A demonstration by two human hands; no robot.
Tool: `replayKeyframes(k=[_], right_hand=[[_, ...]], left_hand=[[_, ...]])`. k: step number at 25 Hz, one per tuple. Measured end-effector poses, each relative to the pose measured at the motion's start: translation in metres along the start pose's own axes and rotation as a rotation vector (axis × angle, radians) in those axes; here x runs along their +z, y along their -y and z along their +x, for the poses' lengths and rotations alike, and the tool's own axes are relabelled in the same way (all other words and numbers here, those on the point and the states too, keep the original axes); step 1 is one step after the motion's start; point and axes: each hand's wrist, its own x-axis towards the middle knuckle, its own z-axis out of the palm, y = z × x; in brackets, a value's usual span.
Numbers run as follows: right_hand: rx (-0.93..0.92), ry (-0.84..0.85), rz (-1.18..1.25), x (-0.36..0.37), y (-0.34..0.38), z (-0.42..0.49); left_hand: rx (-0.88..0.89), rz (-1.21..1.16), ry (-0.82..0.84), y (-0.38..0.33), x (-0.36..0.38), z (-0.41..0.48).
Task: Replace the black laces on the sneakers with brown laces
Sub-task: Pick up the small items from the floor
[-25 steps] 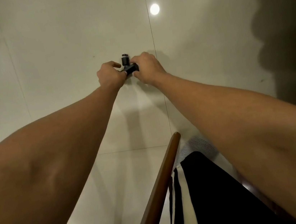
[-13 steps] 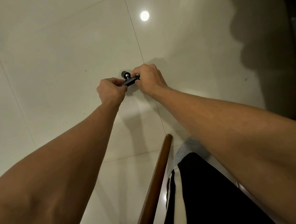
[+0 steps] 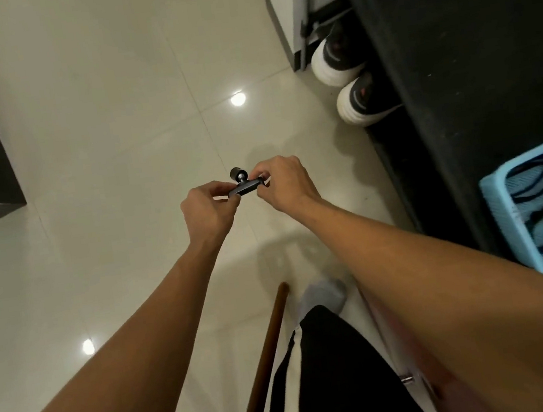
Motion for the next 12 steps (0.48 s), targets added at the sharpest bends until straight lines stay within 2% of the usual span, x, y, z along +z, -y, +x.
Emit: replayKeyframes(k=[6, 12], right_hand=[[0.003, -0.163, 0.076, -0.096, 0.025, -0.059], [0.036, -0.370, 0.136, -0.204, 0.037, -0.151]], left_hand=[[0.167, -0.038, 0.023, -0.093, -0.034, -0.054], [0.432, -0.031, 0.066, -0.189, -0.051, -0.127]])
